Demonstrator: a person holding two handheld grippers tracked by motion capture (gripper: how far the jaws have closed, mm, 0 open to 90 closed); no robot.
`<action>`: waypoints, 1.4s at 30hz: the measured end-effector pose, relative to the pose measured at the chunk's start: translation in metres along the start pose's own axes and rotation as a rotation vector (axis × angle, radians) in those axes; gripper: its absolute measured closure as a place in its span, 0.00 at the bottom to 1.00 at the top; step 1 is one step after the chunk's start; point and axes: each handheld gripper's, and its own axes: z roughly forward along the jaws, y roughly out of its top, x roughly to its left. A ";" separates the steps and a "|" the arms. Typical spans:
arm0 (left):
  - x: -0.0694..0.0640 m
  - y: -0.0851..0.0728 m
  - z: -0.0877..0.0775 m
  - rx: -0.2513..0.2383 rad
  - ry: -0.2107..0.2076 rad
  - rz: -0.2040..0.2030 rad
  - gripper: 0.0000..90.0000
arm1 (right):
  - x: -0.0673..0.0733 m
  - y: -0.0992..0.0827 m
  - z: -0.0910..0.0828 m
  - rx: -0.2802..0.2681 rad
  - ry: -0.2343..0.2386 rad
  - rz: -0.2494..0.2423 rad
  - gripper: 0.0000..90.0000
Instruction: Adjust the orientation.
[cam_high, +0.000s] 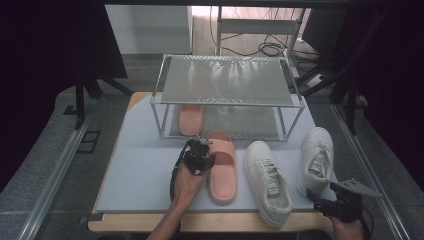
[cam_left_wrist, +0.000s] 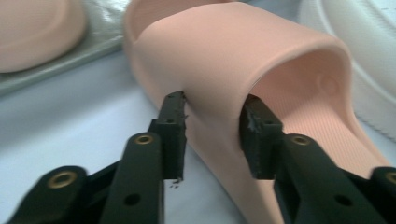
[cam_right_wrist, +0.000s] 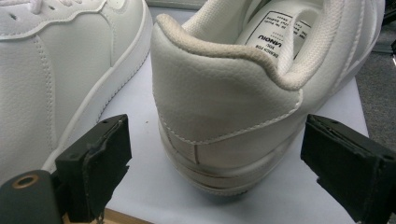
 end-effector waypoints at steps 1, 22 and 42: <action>0.003 0.000 -0.001 0.006 0.007 0.004 0.76 | 0.000 0.000 0.000 -0.001 0.000 0.001 0.09; 0.013 0.006 0.008 0.036 0.017 -0.018 0.93 | 0.000 0.000 0.000 -0.005 0.001 0.001 0.10; 0.025 0.049 0.021 -0.068 0.164 -0.243 0.92 | -0.002 0.000 -0.001 -0.005 0.002 0.001 0.10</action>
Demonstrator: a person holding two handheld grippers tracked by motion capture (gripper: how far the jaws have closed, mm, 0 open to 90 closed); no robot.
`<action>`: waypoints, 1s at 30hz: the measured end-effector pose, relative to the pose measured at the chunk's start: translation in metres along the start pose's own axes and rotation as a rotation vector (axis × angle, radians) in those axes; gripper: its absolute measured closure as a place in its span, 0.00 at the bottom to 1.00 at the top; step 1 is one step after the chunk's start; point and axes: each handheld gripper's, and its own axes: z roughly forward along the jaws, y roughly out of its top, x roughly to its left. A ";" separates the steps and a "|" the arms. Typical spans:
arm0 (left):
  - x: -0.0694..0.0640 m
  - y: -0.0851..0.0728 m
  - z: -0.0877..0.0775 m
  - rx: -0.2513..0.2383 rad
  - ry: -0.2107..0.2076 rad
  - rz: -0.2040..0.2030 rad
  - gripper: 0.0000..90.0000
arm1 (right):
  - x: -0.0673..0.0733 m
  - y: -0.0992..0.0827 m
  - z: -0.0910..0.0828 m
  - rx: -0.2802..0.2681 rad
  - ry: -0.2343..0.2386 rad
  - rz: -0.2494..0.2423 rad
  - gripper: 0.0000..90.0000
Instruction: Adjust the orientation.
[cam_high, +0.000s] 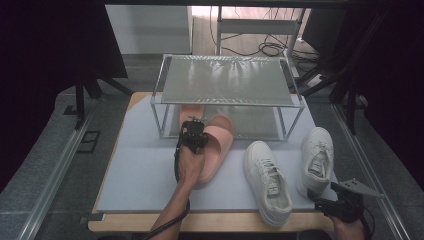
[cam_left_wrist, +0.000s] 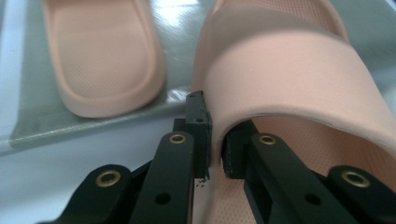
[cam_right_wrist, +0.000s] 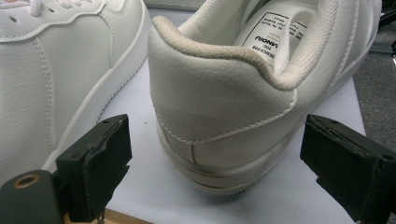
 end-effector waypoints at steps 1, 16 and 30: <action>0.000 0.000 0.002 -0.007 0.005 -0.016 0.92 | 0.000 0.000 0.000 0.001 0.001 -0.001 0.10; -0.001 0.002 0.029 0.009 0.036 -0.050 0.88 | -0.002 0.000 -0.001 -0.001 0.005 0.002 0.10; 0.013 -0.003 0.002 0.039 -0.090 0.066 0.67 | -0.001 0.000 0.000 0.000 0.007 0.000 0.10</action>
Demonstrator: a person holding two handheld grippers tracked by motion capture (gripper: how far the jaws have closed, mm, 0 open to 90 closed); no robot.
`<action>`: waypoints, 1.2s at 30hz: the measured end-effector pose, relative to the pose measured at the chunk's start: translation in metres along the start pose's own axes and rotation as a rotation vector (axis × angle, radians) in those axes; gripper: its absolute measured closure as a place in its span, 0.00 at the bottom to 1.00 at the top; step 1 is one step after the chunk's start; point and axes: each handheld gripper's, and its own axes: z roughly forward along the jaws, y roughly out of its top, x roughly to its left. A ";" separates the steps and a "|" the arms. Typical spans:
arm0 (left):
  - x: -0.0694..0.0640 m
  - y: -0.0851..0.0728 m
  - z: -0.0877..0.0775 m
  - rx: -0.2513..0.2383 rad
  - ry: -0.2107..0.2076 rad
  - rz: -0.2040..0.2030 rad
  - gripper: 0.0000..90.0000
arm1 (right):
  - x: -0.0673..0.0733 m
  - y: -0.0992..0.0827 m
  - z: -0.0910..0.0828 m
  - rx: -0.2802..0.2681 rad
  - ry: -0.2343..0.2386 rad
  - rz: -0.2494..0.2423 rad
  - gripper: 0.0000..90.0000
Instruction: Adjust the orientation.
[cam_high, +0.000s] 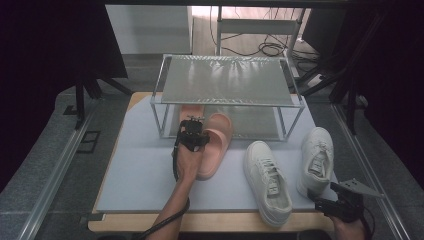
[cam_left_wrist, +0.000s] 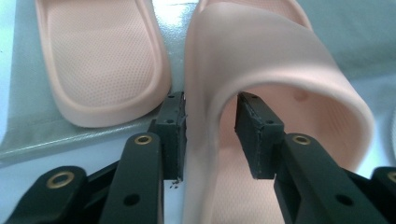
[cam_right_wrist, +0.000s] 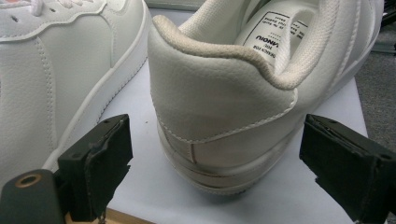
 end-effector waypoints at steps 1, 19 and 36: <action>0.001 -0.001 -0.003 0.001 -0.010 0.014 0.66 | 0.000 0.000 0.000 0.000 0.000 0.000 0.10; 0.004 -0.040 -0.055 0.048 -0.192 0.189 0.88 | 0.001 0.000 0.001 0.008 0.001 -0.005 0.10; 0.000 -0.098 -0.068 0.101 -0.229 0.259 1.00 | 0.003 0.000 0.002 0.012 -0.003 -0.004 0.09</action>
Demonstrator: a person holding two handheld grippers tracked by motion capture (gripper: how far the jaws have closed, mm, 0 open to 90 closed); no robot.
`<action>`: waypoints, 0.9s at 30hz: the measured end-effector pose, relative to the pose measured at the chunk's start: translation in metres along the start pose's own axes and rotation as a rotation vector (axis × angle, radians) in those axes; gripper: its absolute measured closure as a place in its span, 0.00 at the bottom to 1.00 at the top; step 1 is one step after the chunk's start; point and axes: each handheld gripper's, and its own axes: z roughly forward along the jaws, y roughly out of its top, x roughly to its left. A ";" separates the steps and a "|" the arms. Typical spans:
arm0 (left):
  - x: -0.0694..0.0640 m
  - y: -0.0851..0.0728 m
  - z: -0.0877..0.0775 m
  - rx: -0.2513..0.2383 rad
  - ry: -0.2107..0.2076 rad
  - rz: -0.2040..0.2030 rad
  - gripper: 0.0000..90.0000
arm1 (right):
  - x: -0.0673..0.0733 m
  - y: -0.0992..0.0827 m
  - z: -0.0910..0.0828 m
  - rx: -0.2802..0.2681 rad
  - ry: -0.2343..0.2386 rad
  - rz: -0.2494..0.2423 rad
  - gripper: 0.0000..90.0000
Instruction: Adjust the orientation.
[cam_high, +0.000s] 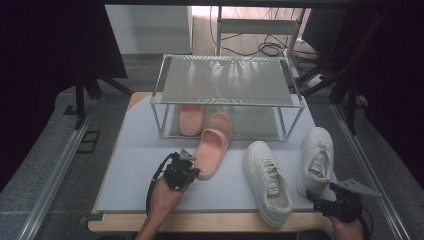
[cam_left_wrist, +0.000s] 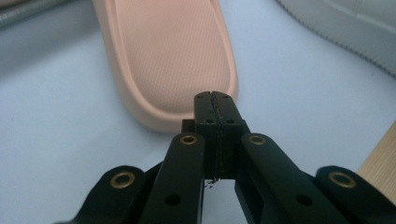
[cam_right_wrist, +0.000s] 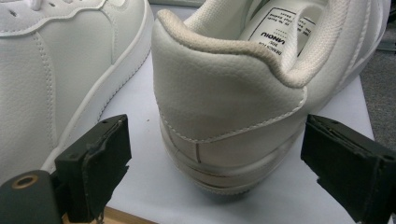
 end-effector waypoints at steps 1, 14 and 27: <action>0.001 -0.003 0.001 0.004 -0.001 -0.006 1.00 | 0.000 0.000 0.000 0.000 0.000 0.000 0.09; 0.008 -0.019 0.019 0.040 0.011 -0.034 1.00 | 0.001 0.000 0.000 0.004 -0.004 -0.001 0.09; -0.006 -0.002 0.037 0.032 -0.018 -0.009 1.00 | 0.001 0.000 0.000 0.004 -0.003 -0.001 0.09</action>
